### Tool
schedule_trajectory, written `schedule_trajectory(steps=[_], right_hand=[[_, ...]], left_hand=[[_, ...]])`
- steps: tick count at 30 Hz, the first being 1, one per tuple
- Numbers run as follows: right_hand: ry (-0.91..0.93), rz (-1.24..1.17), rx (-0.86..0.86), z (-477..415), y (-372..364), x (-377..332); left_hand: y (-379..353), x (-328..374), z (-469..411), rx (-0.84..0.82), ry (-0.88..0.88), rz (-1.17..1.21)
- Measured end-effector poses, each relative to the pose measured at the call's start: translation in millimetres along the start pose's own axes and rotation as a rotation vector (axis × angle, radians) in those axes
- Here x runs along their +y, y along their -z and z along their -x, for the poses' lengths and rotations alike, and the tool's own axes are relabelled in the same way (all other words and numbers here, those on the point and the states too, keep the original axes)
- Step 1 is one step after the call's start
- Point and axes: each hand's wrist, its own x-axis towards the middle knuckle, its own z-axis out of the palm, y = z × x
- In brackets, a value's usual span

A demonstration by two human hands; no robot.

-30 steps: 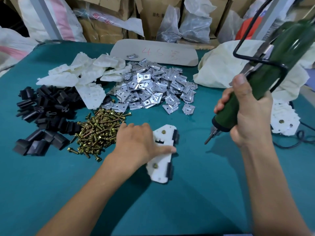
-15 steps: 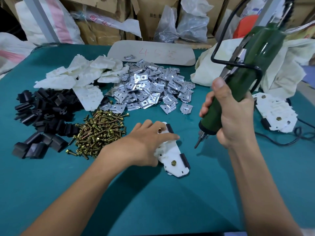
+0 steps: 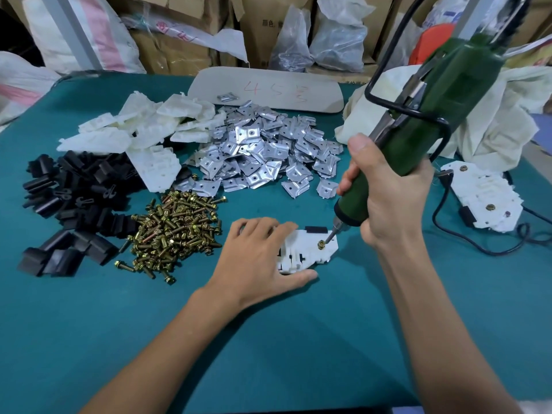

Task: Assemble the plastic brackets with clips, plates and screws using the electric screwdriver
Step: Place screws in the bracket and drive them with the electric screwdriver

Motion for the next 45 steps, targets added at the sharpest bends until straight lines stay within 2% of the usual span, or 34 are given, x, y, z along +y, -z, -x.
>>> schedule_trajectory(steps=[8, 31, 36, 40, 45], right_hand=[[0.015, 0.001, 0.025, -0.6, -3.2, 13.0], [0.02, 0.026, 0.034, 1.0, -5.8, 22.2], [0.0, 0.038, 0.021, 1.0, -4.9, 23.0], [-0.069, 0.038, -0.082, -9.2, -0.6, 18.8], [-0.152, -0.08, -0.072, -18.5, 7.3, 16.8]], left_hand=[[-4.6, -1.2, -1.3, 0.094, -0.026, 0.015], [-5.3, -2.0, -1.4, 0.081, 0.002, 0.012], [-6.9, -2.3, -1.2, 0.09, -0.004, 0.022], [-7.2, -2.8, -2.0, 0.088, -0.009, 0.035], [-7.6, -4.0, -0.9, 0.093, -0.008, 0.046]])
